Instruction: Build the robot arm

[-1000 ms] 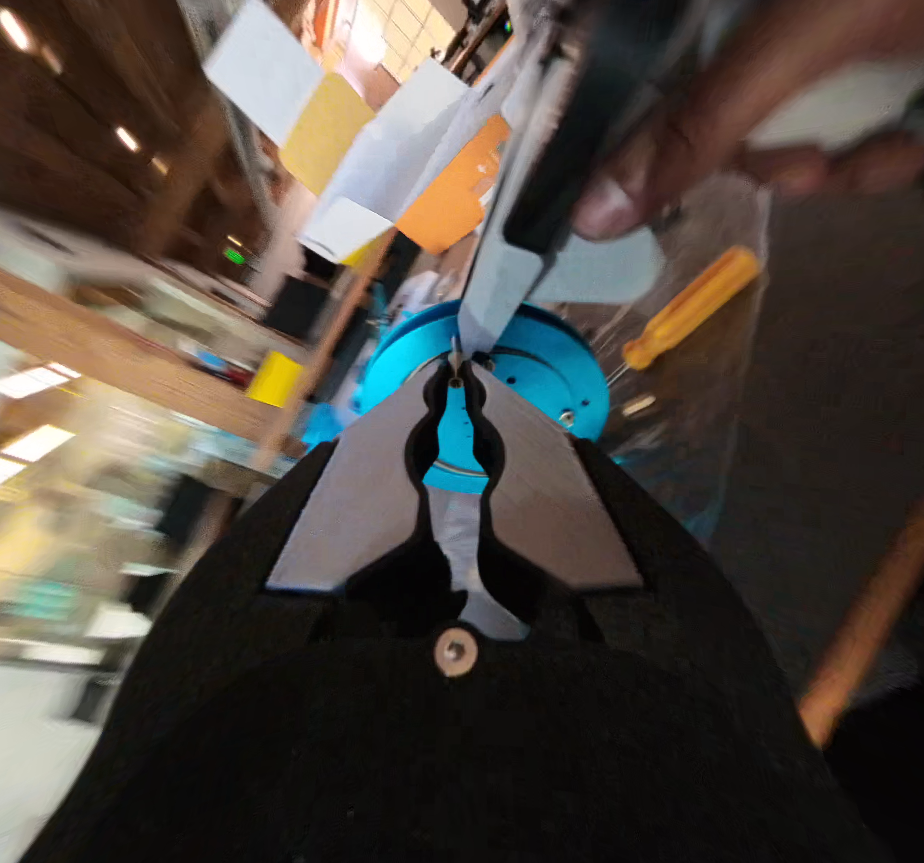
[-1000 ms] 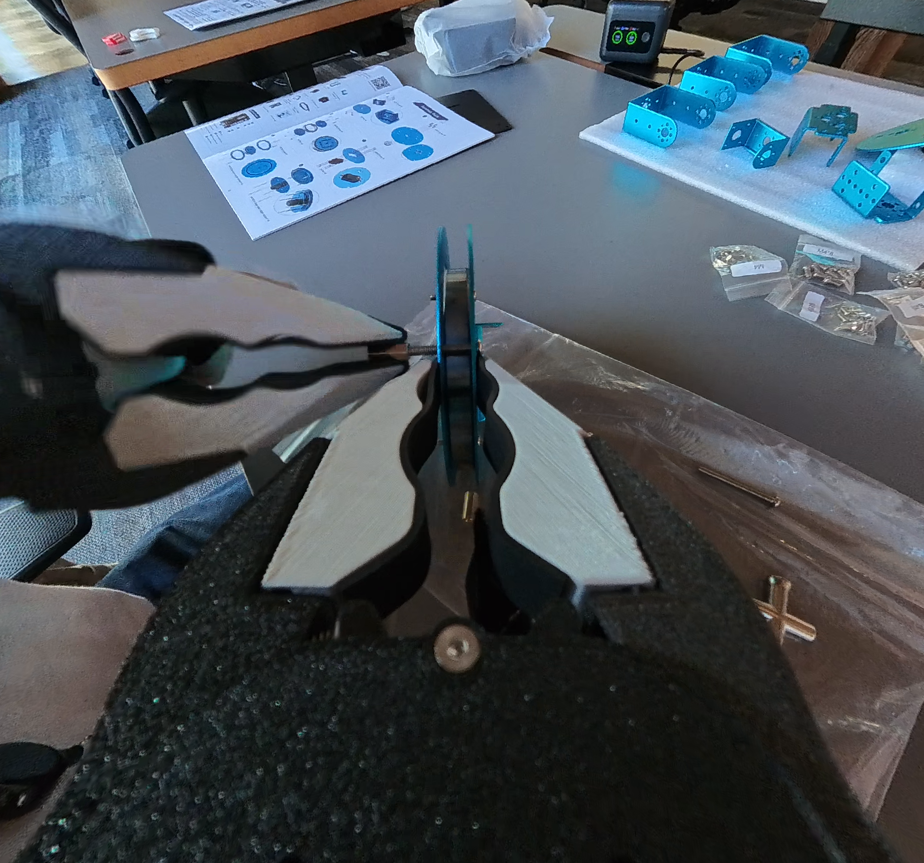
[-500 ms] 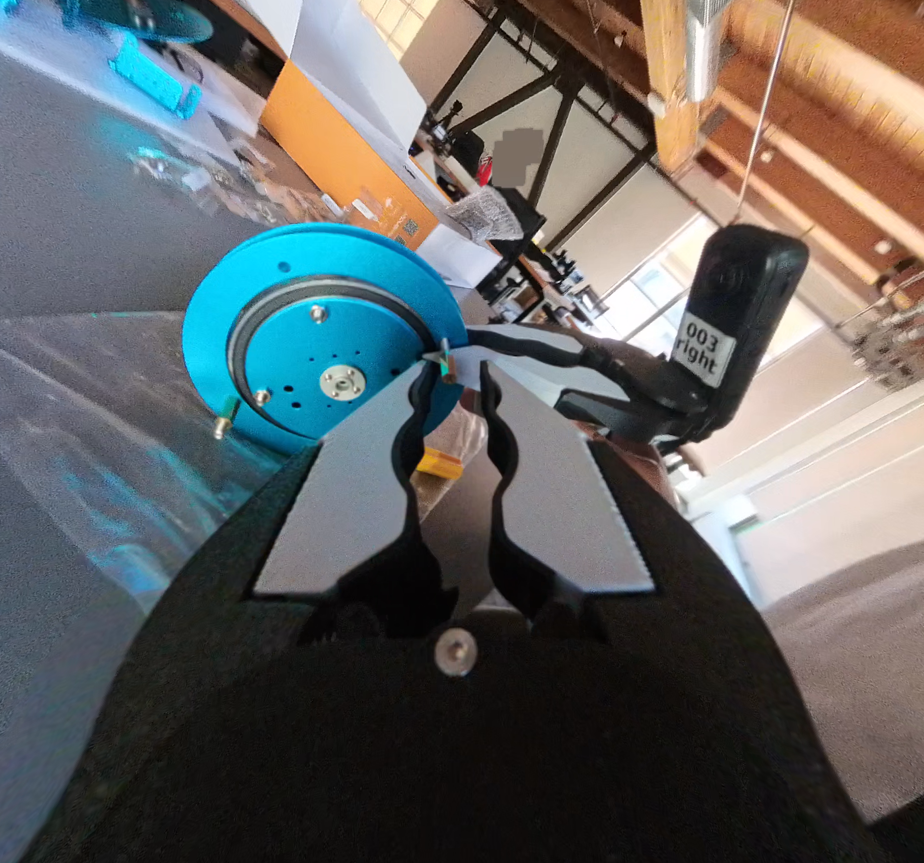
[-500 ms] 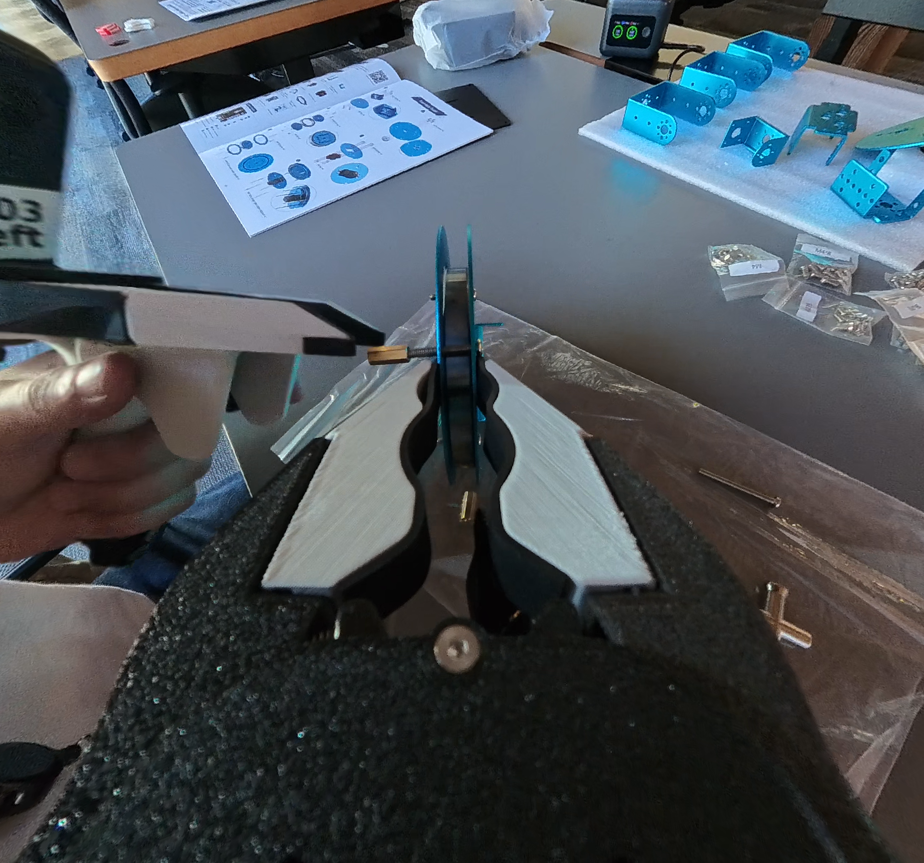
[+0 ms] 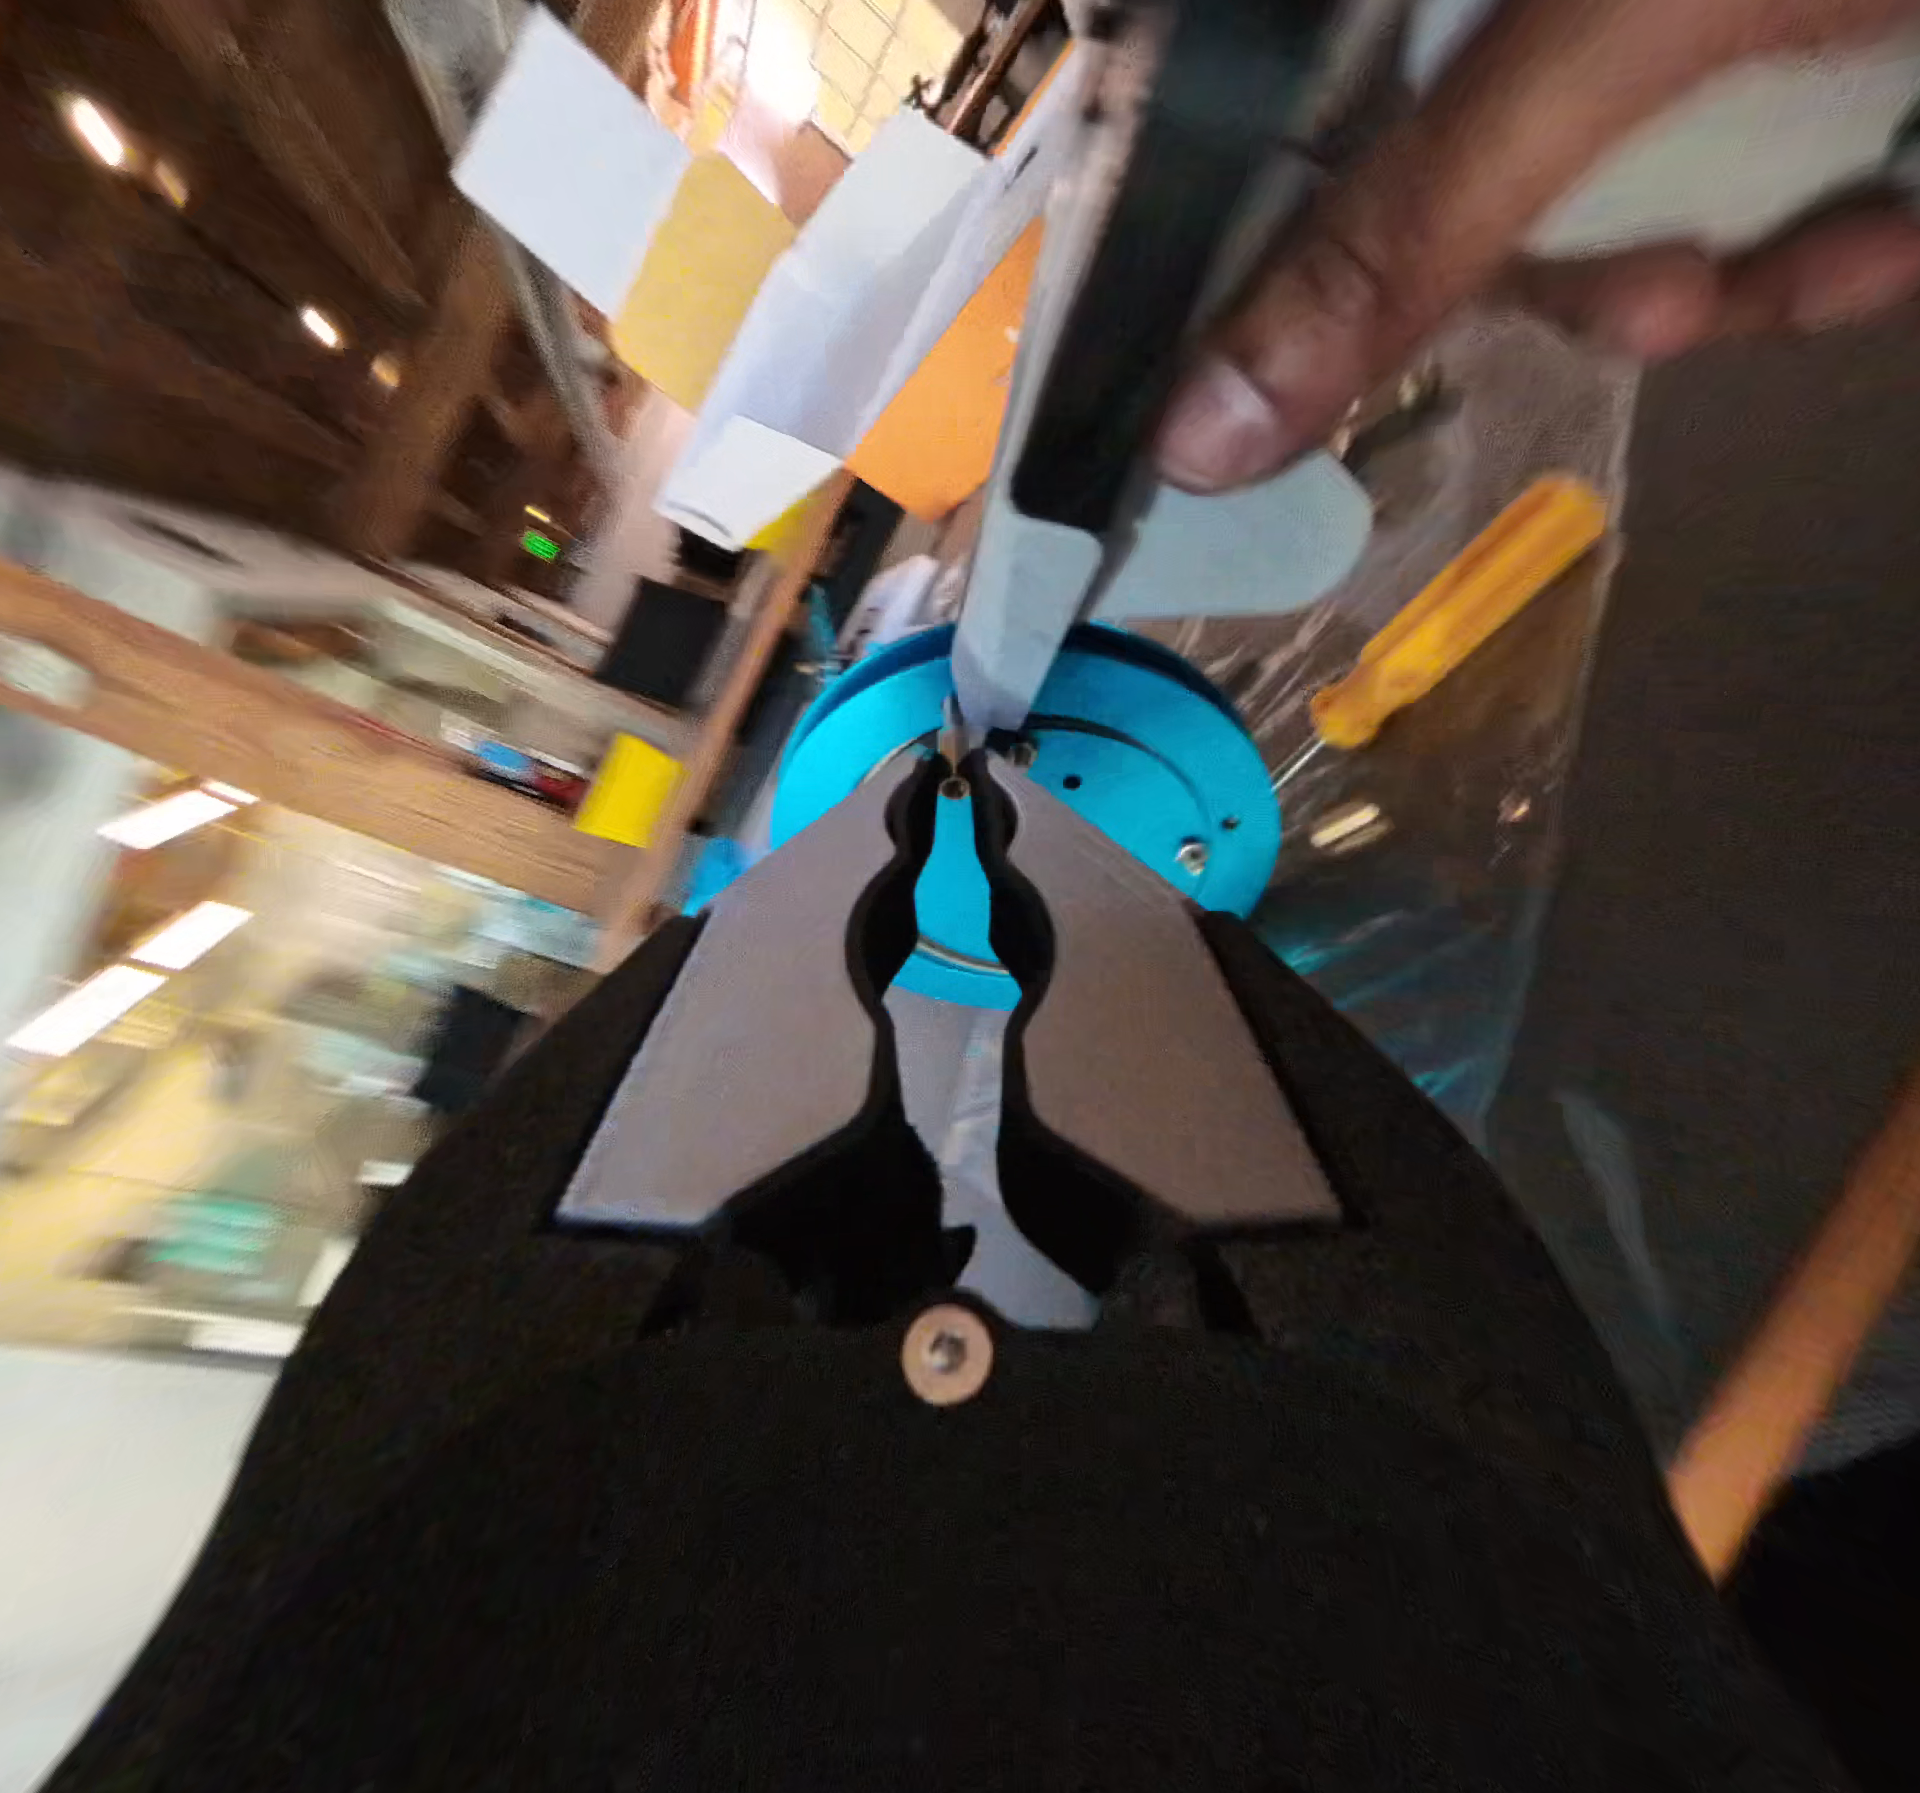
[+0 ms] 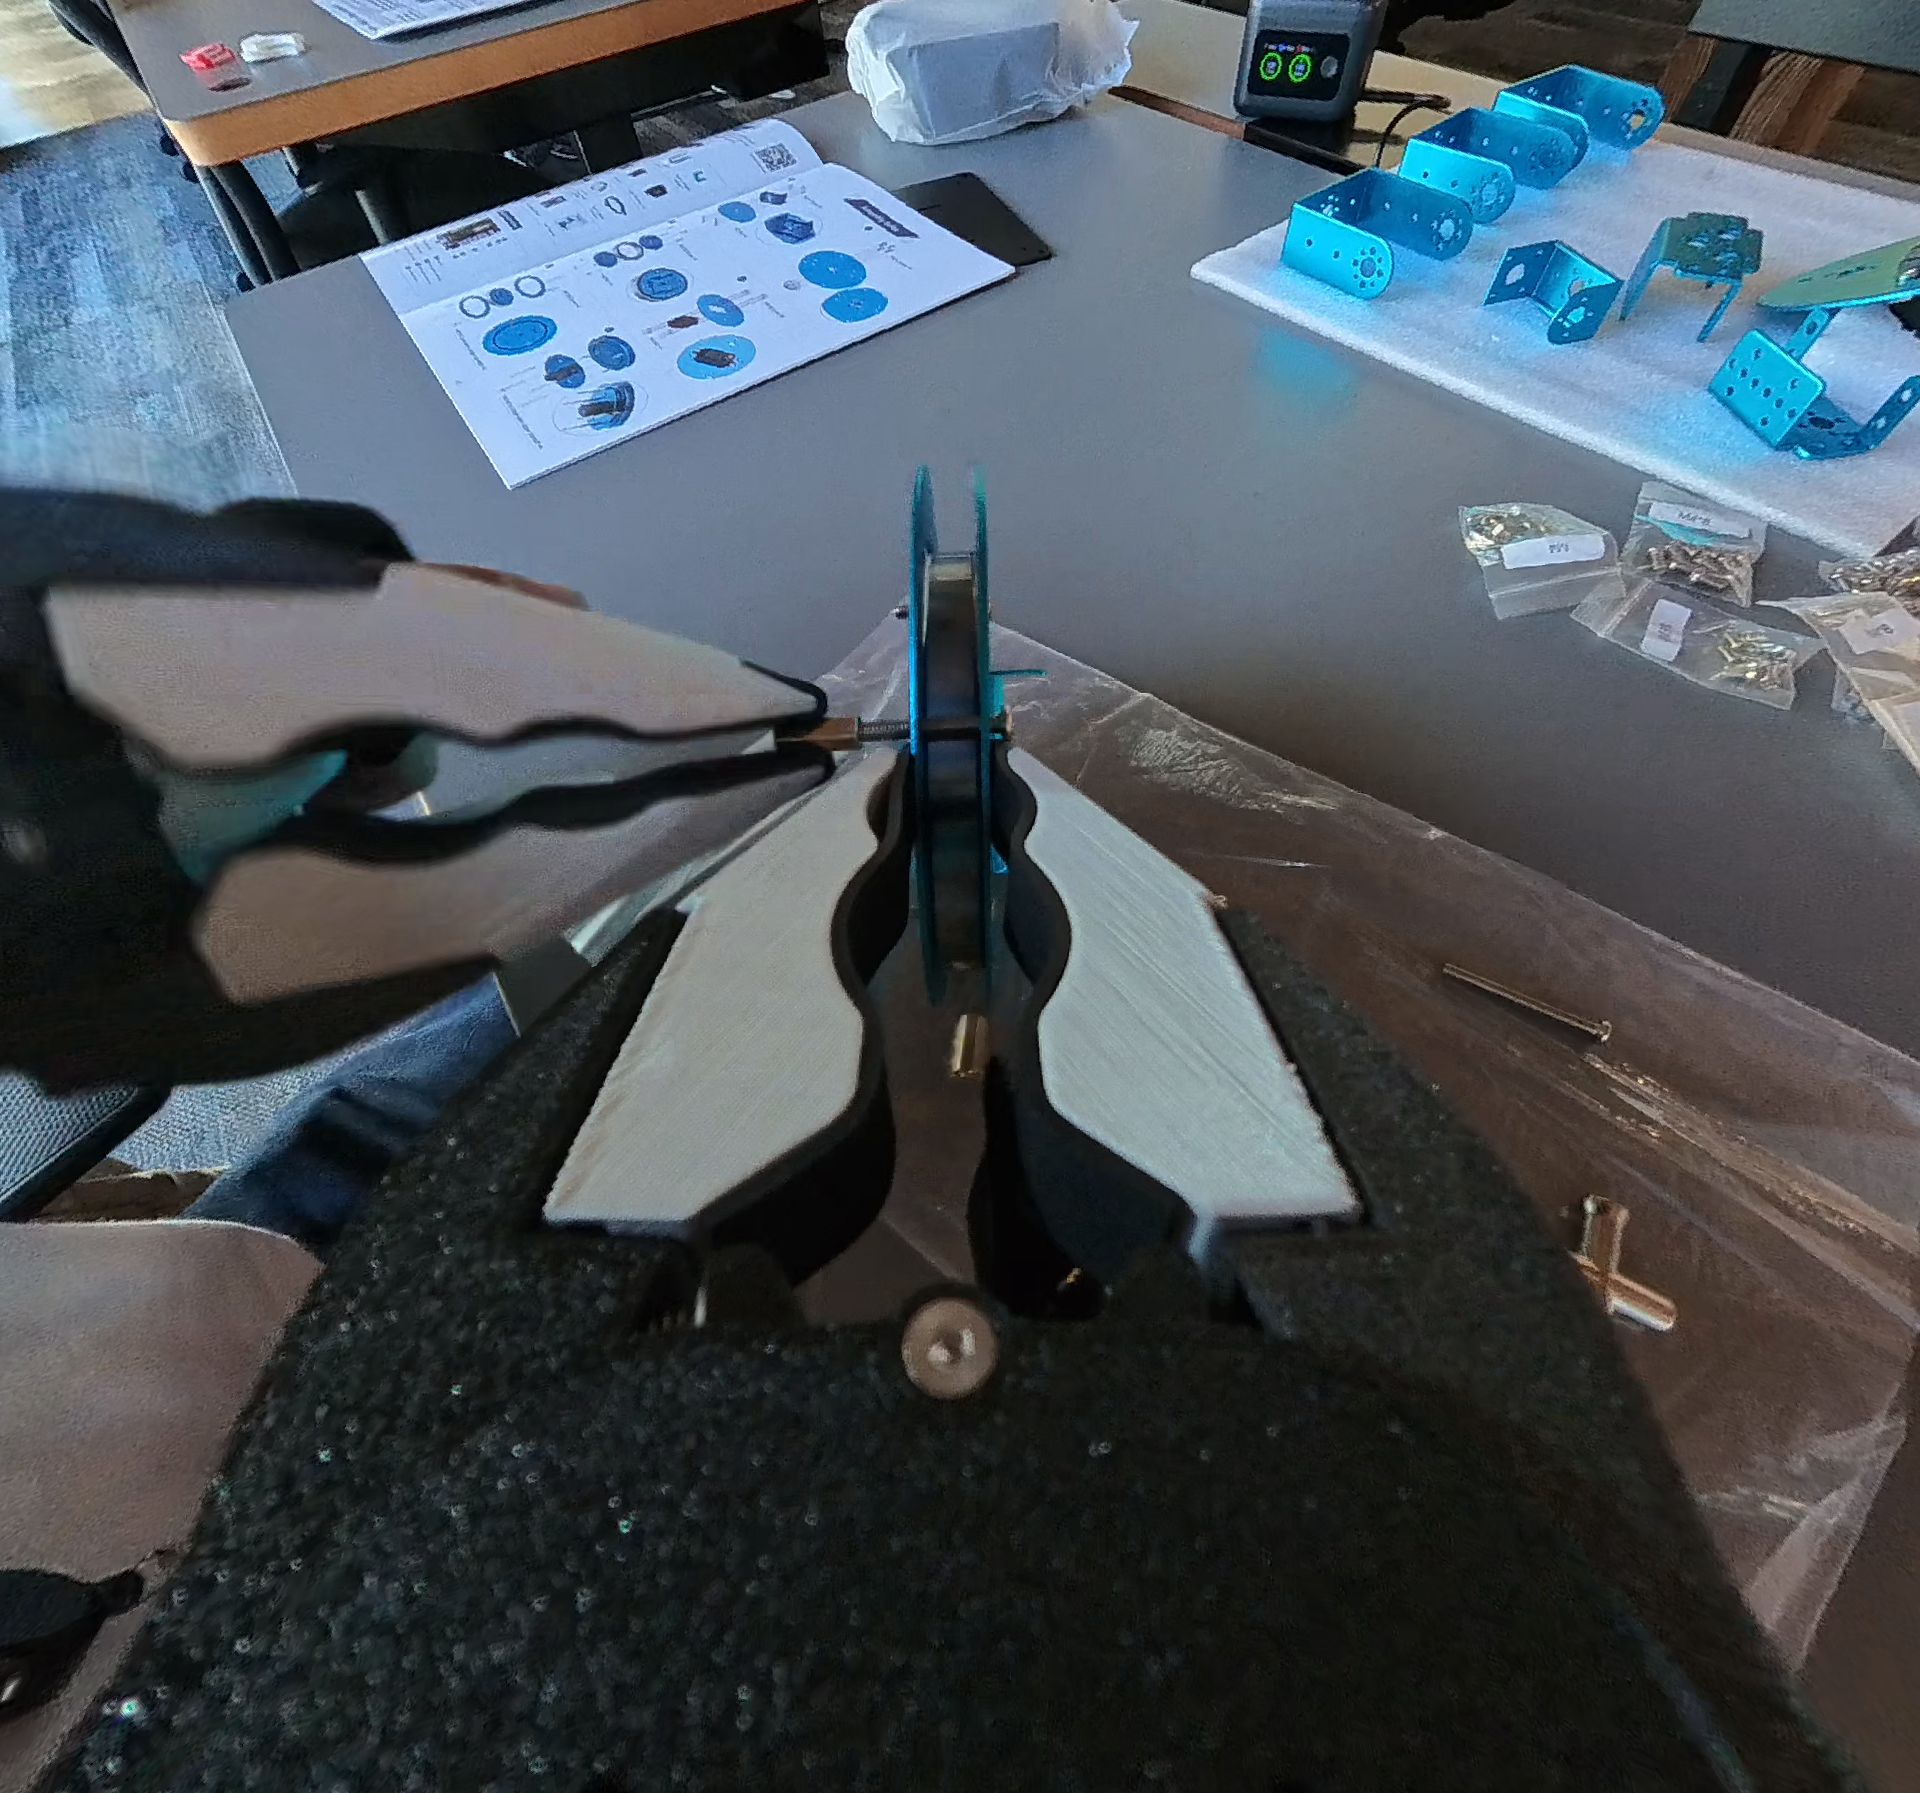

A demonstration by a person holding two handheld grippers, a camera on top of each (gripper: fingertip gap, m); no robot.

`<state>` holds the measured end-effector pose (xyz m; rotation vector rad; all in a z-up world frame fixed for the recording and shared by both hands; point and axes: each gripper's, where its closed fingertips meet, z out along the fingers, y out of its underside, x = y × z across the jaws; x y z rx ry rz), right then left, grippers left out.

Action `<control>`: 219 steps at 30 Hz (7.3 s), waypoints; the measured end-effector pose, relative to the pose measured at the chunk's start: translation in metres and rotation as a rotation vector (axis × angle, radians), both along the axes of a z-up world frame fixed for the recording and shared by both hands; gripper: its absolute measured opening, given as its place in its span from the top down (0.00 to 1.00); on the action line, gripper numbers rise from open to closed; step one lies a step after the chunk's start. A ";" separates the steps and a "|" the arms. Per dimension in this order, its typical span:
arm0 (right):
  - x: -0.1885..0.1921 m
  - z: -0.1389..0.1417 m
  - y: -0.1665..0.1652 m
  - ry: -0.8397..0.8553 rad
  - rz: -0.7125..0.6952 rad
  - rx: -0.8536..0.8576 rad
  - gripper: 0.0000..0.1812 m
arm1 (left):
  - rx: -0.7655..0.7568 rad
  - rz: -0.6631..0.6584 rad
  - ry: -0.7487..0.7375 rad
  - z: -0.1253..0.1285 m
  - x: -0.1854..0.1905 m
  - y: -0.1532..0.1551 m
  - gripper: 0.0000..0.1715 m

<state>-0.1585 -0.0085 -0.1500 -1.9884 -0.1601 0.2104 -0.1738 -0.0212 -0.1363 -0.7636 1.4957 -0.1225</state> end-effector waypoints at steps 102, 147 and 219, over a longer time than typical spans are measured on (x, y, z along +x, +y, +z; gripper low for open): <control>-0.008 0.008 -0.001 -0.063 0.007 0.145 0.92 | -0.455 -0.153 -0.093 0.005 -0.010 -0.005 0.98; -0.006 0.014 0.009 -0.124 -0.044 0.256 0.92 | -1.302 -0.232 -0.157 0.005 -0.007 0.004 0.95; -0.001 0.012 0.010 -0.053 -0.037 0.169 0.92 | 0.128 -0.108 -0.055 0.011 -0.005 0.004 0.97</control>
